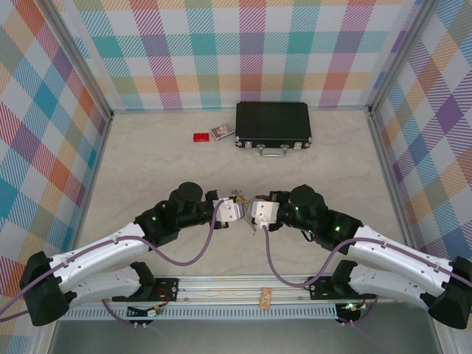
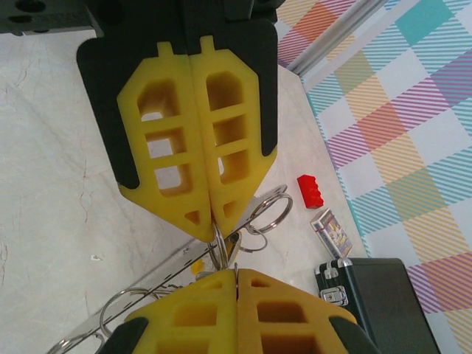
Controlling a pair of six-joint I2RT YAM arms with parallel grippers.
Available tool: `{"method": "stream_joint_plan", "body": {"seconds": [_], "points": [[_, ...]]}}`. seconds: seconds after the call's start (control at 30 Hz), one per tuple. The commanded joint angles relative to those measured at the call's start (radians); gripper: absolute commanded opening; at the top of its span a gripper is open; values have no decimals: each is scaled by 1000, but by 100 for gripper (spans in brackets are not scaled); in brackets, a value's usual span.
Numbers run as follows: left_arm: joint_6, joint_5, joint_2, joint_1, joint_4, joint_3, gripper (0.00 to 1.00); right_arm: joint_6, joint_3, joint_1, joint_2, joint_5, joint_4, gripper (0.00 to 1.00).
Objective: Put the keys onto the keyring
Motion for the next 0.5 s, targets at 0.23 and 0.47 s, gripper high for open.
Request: {"method": "stream_joint_plan", "body": {"seconds": [0.23,0.47], "points": [[-15,23,-6,-12,44,33,0,11,5,-6,6,-36,21,0],[-17,15,-7,-13,41,31,0,14,2,-6,-7,-36,18,0]]}}
